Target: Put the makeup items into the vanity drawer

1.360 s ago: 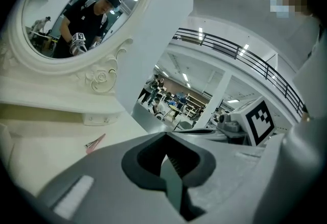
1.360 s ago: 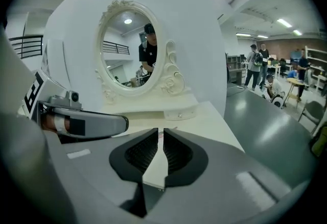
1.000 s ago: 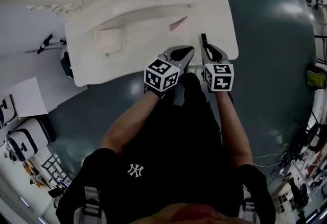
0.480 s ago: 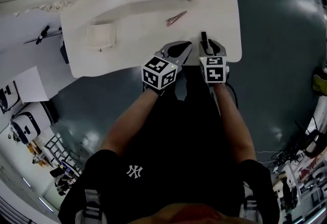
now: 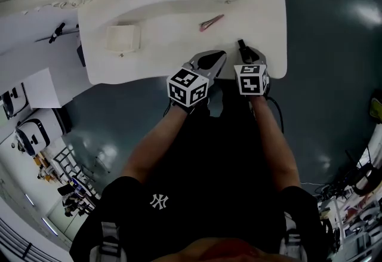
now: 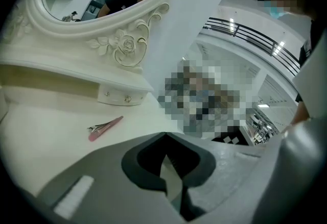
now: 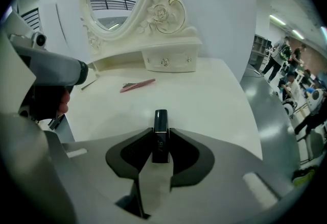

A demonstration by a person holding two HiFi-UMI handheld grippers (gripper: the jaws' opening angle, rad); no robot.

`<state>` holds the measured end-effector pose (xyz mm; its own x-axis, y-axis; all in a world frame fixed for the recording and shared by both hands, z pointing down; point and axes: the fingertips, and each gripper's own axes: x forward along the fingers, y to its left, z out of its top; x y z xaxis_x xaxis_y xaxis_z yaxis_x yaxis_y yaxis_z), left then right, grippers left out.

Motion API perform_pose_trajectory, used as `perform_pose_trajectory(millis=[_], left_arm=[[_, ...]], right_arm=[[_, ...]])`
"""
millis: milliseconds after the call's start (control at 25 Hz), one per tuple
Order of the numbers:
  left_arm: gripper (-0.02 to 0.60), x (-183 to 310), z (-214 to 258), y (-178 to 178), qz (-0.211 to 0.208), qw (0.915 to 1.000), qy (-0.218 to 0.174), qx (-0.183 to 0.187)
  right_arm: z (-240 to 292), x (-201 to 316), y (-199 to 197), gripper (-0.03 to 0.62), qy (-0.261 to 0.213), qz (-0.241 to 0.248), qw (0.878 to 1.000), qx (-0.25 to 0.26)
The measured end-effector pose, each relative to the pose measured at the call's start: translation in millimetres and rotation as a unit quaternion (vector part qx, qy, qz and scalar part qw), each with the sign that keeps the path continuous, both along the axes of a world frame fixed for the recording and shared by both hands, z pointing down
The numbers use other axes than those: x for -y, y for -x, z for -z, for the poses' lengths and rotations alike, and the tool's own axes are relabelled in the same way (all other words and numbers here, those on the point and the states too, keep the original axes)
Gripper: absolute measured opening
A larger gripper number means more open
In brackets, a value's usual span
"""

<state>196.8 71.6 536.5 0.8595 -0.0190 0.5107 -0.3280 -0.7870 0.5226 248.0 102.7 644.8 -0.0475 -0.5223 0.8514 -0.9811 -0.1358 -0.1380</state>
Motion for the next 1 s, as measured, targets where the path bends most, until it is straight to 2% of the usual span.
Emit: perform_pose_trajectory(millis=[640, 1000], left_arm=[[0.0, 32, 32, 54, 0.024, 0.9988, -0.017, -0.038], [0.0, 68, 49, 93, 0.054, 0.9965, -0.033, -0.055]], right_arm=[[64, 38, 41, 0.118, -0.07, -0.001, 0.997, 0.011], [100, 84, 86, 0.118, -0.109, 0.033, 0.993, 0.013]])
